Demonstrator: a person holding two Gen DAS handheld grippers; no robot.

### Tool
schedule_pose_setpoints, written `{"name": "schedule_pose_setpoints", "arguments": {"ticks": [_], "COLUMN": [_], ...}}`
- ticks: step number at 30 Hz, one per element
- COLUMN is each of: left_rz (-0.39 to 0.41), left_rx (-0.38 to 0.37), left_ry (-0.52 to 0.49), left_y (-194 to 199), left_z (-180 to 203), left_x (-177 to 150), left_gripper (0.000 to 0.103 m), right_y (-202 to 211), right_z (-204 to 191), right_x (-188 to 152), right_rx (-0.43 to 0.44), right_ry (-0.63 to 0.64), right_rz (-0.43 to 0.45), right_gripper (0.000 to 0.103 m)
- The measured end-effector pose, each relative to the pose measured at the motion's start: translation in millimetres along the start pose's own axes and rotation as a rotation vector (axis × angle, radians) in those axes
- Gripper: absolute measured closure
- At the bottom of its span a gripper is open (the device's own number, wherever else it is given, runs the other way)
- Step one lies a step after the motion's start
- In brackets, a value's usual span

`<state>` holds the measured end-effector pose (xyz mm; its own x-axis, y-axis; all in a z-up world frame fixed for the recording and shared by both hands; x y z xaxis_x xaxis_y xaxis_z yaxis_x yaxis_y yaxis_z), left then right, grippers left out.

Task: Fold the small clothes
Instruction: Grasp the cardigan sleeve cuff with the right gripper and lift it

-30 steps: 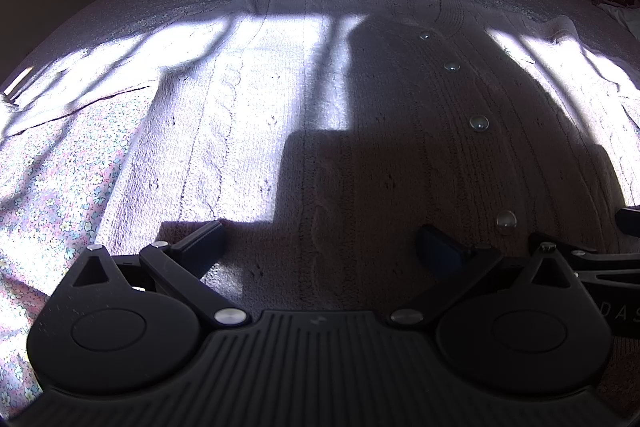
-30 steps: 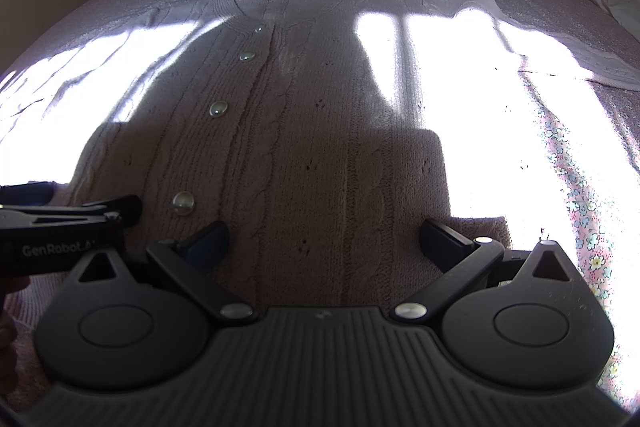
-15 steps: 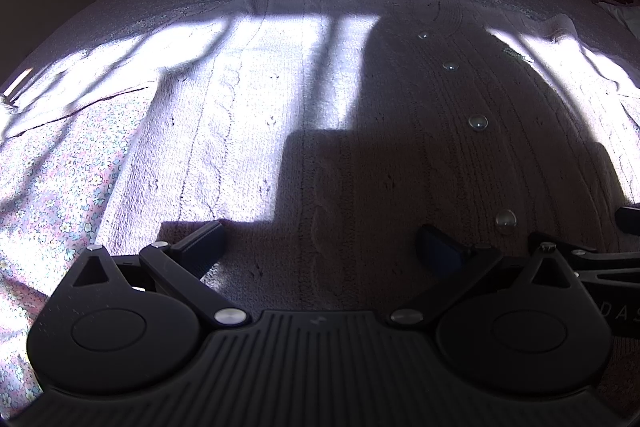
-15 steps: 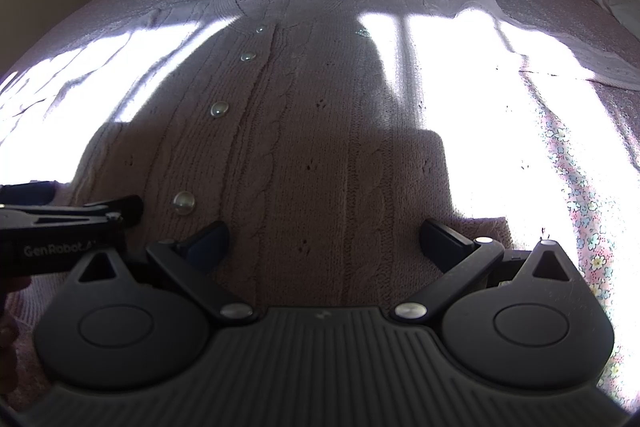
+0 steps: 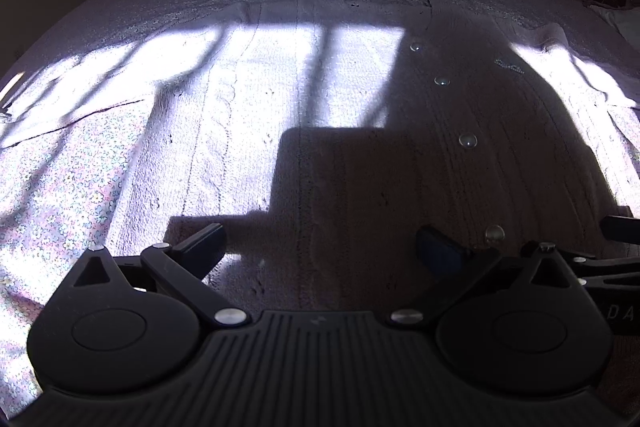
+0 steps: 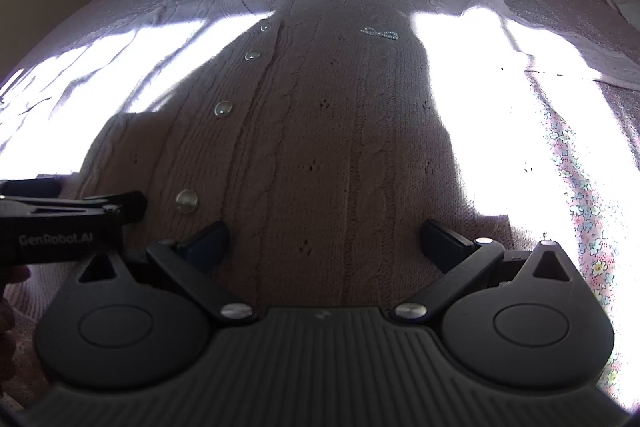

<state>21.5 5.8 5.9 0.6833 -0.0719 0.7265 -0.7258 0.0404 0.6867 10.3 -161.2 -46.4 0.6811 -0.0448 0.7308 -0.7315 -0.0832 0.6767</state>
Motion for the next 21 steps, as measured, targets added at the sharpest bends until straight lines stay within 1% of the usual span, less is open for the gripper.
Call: {"name": "schedule_pose_setpoints", "arguments": {"ticks": [4, 6, 9, 15, 21], "left_rz": [0.015, 0.014, 0.013, -0.018, -0.065], "left_rx": [0.010, 0.002, 0.013, 0.018, 0.026], "left_ry": [0.013, 0.034, 0.038, 0.051, 0.069], "left_y": [3, 1, -4, -21, -41], "left_z": [-6, -10, -9, 0, 11], "left_x": [21, 33, 46, 61, 60], "left_gripper": [0.000, 0.000, 0.000, 0.000, 0.000], "right_y": [9, 15, 18, 13, -9], "right_z": [16, 29, 51, 113, 178], "right_x": [15, 27, 46, 78, 95], "right_rx": [0.070, 0.082, 0.089, 0.017, -0.089], "right_ry": [-0.069, -0.106, -0.131, -0.202, -0.273], "right_rz": [0.012, 0.038, 0.075, 0.141, 0.186], "right_gripper": [0.000, 0.000, 0.000, 0.000, 0.000]}}
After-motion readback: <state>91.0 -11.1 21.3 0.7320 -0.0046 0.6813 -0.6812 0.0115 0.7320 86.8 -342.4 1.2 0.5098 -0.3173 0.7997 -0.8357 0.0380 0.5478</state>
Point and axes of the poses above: each gripper's, at about its wrist camera, not at the fingertips, and y roughly against the way its jaws point, z to its right, x to its top, the point moved 2 cm from there along -y, roughly the way its jaws point, and after that the axes turned 6 degrees about z, right-handed, at the moved point
